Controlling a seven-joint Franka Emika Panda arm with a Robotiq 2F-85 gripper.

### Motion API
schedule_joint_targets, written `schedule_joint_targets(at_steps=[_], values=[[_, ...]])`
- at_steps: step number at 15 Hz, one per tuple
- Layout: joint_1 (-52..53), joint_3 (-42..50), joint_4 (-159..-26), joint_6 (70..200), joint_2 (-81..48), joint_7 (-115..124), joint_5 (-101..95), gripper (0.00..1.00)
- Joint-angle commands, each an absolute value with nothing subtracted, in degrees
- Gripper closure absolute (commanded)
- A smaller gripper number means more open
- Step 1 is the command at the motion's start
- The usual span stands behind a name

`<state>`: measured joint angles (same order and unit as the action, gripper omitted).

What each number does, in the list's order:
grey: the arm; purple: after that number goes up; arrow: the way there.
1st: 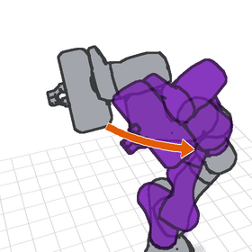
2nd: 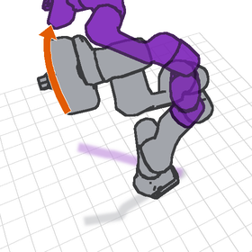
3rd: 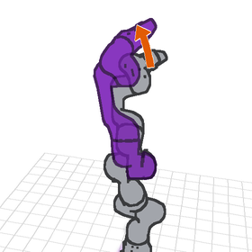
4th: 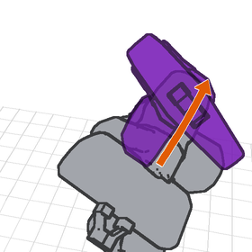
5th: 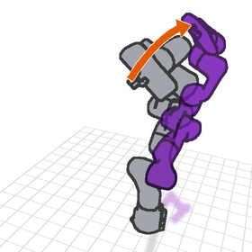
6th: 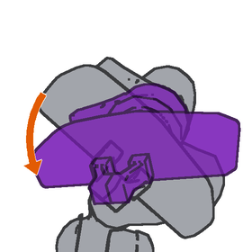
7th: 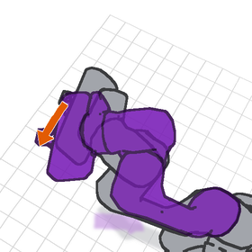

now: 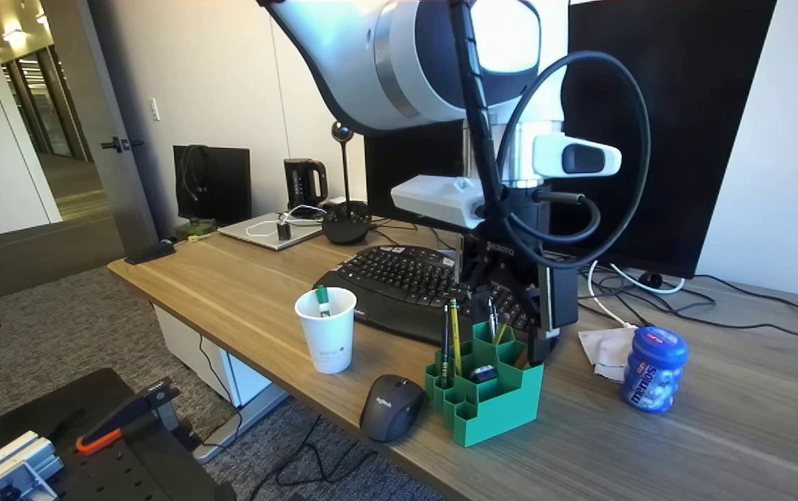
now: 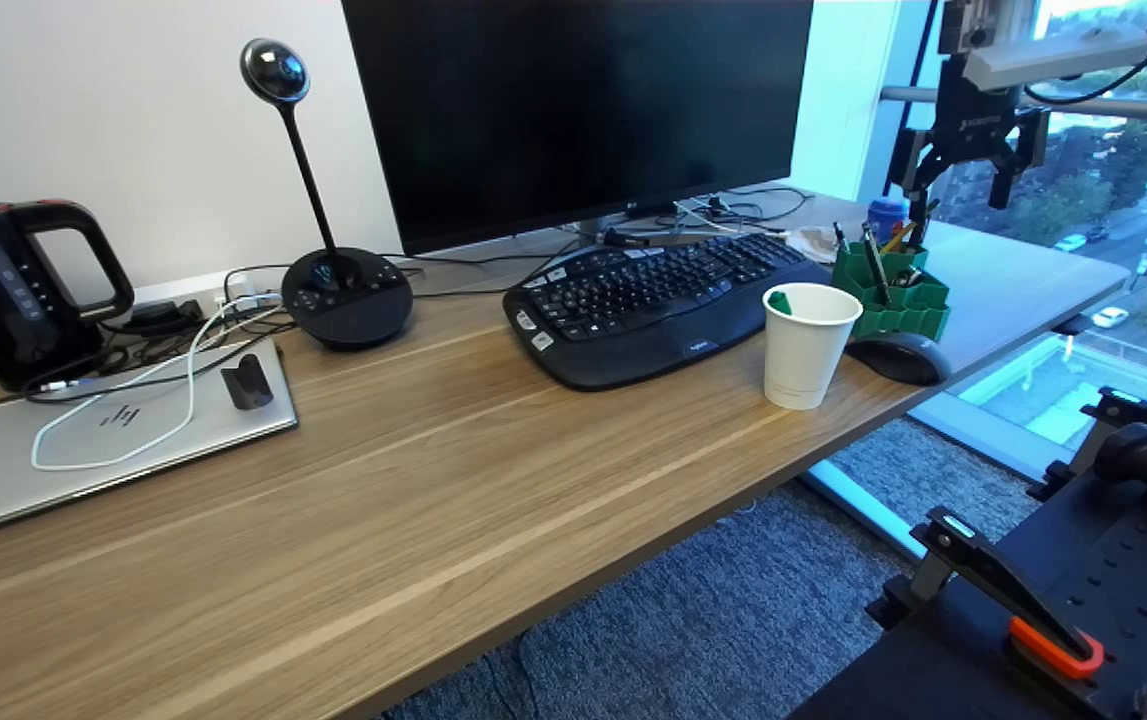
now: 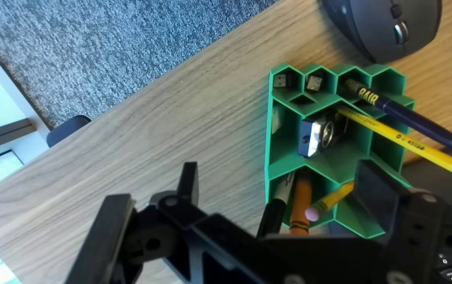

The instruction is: Put one pencil in the white cup

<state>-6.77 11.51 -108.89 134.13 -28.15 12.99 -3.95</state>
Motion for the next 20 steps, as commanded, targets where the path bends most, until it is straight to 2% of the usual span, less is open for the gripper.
schedule_joint_targets(at_steps=[1,20], values=[[-7.0,10.8,-109.0,133.5,-27.6,12.8,-2.8,0.00],[-7.5,9.4,-107.3,133.4,-28.0,11.8,0.6,0.00]])
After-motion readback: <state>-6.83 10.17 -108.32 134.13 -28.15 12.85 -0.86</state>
